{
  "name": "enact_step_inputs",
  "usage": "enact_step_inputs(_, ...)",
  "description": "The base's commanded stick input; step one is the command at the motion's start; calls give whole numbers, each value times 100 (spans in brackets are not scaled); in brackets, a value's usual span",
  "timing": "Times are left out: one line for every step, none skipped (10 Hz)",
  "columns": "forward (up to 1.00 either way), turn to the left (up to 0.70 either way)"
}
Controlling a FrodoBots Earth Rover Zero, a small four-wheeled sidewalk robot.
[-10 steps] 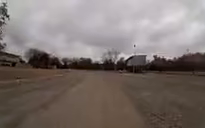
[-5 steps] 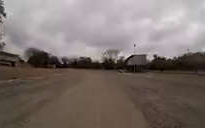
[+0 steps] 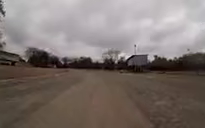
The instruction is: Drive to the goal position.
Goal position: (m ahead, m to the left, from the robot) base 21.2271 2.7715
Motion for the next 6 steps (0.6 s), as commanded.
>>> enact_step_inputs(70, -1)
enact_step_inputs(70, -1)
enact_step_inputs(70, -1)
enact_step_inputs(70, -1)
enact_step_inputs(70, -1)
enact_step_inputs(70, -1)
